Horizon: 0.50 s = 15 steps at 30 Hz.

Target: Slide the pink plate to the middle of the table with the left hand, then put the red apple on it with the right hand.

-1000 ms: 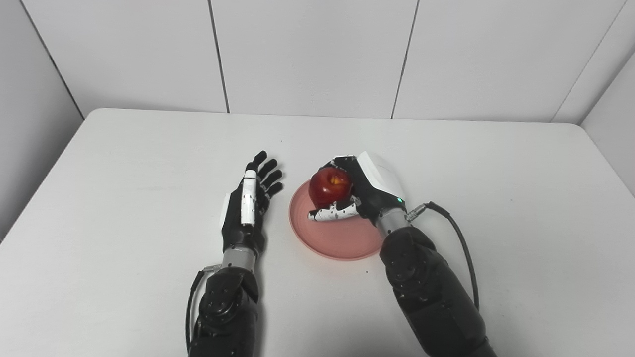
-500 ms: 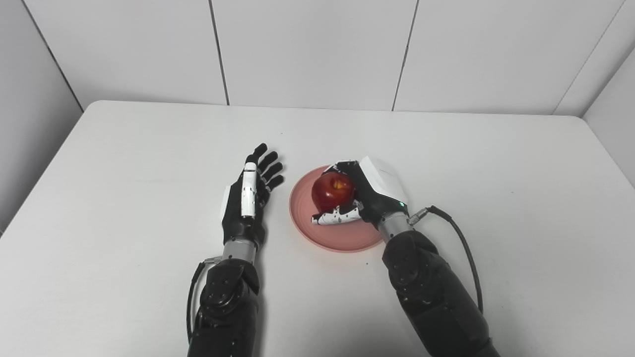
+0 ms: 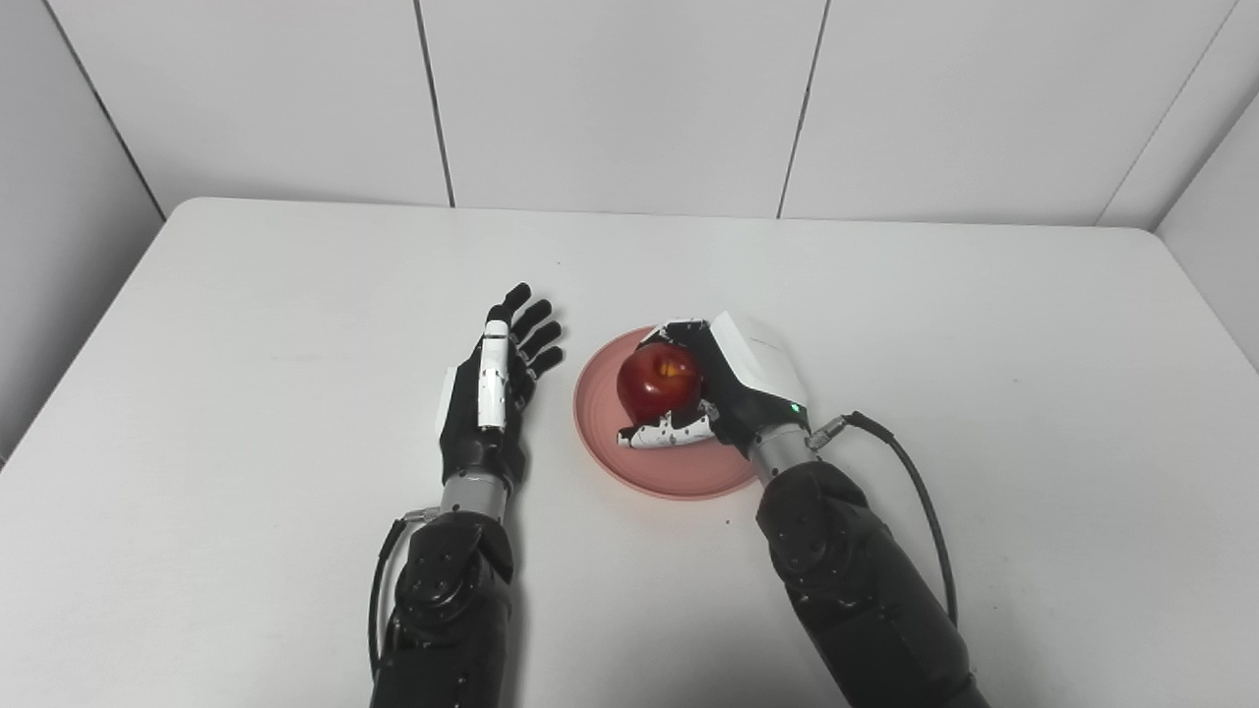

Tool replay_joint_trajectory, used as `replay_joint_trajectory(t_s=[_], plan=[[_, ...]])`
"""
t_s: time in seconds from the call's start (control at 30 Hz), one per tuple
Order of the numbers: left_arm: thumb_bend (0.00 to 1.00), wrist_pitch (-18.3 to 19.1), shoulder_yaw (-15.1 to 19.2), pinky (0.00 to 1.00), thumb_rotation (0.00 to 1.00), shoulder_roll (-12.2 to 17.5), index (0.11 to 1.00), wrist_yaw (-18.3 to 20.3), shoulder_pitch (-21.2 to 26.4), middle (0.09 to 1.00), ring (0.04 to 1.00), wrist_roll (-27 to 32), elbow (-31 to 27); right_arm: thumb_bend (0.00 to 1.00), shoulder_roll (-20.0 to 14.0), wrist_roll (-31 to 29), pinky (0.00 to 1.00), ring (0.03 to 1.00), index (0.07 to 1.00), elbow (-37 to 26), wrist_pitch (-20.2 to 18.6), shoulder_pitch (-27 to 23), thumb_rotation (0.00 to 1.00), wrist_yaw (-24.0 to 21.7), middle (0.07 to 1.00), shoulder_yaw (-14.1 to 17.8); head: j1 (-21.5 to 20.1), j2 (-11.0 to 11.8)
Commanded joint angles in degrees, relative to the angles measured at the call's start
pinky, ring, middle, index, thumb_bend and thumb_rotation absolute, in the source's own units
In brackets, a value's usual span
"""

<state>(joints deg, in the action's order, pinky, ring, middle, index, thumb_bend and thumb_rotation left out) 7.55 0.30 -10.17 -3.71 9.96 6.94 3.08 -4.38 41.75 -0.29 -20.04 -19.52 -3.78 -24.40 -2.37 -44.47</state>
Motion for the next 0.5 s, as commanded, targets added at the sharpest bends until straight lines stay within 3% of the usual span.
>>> replay_joint_trajectory(t_s=[0.0, 0.13, 0.43, 0.47], plan=[[0.4, 0.4, -0.06, 0.83, 1.0, -0.53, 0.857, -0.57, 0.58, 0.862, 0.845, -0.54, -0.43, 0.52, 0.09, 0.35, 0.26, 0.352, 0.527, -0.26, 2.19, -0.94, 0.0, 0.94, 0.426, -0.07, -0.02, -0.1], [0.4, 0.48, -0.08, 0.83, 1.0, -0.53, 0.858, -0.49, 0.55, 0.863, 0.845, -0.47, -0.45, 0.52, 0.13, 0.38, 0.26, 0.351, 0.528, -0.4, 1.91, -0.92, 0.0, 0.63, 0.426, -0.06, -0.06, -0.12], [0.4, 0.37, -0.06, 0.83, 1.0, -0.52, 0.856, -0.42, 0.48, 0.861, 0.844, -0.4, -0.42, 0.53, 0.38, 0.55, 0.34, 0.45, 0.516, -0.72, 1.69, -0.66, 0.01, 1.02, 0.47, 0.11, -0.25, -0.16], [0.4, 0.32, -0.07, 0.83, 1.0, -0.51, 0.857, -0.41, 0.47, 0.862, 0.845, -0.41, -0.43, 0.52, 0.35, 0.64, 0.37, 0.486, 0.502, -0.83, 1.61, -0.68, 0.09, 0.96, 0.548, 0.05, -0.28, -0.16]])
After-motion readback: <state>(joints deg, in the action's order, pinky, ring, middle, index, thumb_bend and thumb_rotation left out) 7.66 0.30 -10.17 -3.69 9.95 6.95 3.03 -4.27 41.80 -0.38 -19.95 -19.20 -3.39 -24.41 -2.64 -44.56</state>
